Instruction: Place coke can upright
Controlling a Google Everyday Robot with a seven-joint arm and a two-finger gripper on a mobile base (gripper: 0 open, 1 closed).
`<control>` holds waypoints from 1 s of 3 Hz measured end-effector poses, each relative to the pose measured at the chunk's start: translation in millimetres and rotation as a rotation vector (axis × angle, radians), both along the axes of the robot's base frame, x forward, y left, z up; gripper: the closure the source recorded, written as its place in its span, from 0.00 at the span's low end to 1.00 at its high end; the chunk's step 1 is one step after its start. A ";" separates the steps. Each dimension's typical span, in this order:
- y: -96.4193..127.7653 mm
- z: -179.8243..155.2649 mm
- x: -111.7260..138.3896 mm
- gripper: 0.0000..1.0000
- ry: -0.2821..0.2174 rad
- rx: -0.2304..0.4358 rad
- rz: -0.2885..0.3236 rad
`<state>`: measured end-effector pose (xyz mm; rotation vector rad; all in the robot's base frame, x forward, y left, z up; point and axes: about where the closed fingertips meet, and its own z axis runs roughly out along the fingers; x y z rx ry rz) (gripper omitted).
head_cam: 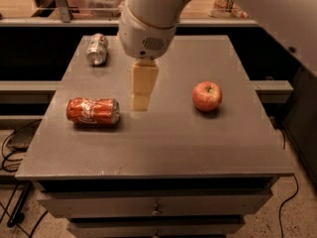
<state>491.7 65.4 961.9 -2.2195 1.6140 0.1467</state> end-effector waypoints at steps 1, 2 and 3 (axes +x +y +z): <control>36.9 -12.1 10.1 0.00 -0.009 0.001 0.029; 65.3 -26.8 21.3 0.00 -0.011 -0.014 0.037; 85.2 -41.5 29.7 0.00 0.004 -0.015 0.040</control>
Offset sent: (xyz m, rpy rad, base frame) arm 0.0368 0.0995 -0.0453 -0.0356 -0.0122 0.0444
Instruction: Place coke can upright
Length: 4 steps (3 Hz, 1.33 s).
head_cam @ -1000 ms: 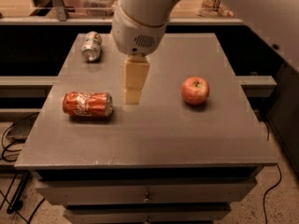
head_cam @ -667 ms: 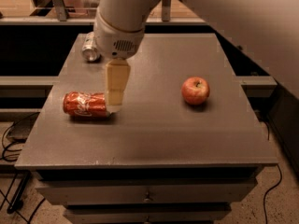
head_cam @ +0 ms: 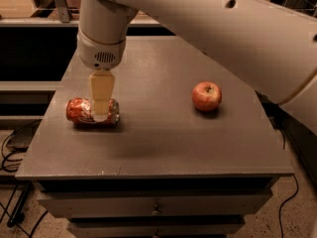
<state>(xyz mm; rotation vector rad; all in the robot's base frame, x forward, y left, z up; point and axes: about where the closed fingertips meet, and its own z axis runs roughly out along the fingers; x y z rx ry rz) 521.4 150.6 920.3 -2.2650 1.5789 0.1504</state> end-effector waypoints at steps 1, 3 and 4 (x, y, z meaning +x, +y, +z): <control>17.2 -10.3 0.4 0.00 0.030 0.017 -0.003; 41.6 -32.0 -7.8 0.00 0.084 0.017 -0.012; 48.7 -45.3 -10.8 0.00 0.107 -0.006 -0.019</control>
Offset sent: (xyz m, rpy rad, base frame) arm -0.0067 0.0480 -0.0326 0.0384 0.0979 -0.0105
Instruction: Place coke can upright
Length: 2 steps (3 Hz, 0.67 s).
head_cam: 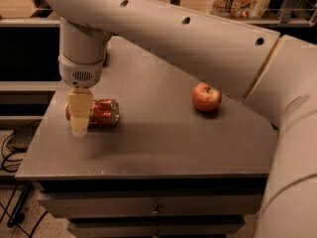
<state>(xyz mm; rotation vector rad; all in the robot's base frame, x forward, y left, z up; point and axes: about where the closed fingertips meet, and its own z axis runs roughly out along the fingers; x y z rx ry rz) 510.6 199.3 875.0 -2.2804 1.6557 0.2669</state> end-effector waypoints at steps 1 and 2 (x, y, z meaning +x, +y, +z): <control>-2.1 -18.0 1.1 0.00 0.029 -0.040 -0.016; -7.5 -31.0 2.6 0.18 0.053 -0.062 -0.043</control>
Offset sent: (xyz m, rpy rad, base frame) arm 0.0056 -0.0152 -0.0466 -0.0881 0.0842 -0.0791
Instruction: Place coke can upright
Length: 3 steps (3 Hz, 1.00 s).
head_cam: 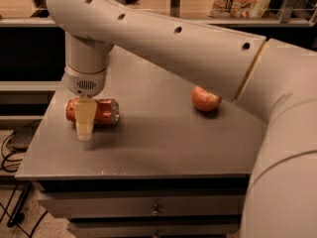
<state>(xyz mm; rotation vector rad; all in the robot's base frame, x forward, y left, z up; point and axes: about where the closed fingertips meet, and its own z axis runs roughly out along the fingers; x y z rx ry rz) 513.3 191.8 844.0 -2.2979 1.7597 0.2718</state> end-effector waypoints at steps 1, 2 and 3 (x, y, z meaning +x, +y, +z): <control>-1.4 -2.4 0.0 0.42 0.008 -0.001 -0.011; 0.4 7.4 -0.9 0.65 -0.003 0.021 -0.008; 0.1 29.5 -2.4 0.87 -0.019 0.110 0.009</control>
Offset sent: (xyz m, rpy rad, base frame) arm -0.0009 0.0017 0.0209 0.0506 -0.0154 -0.0075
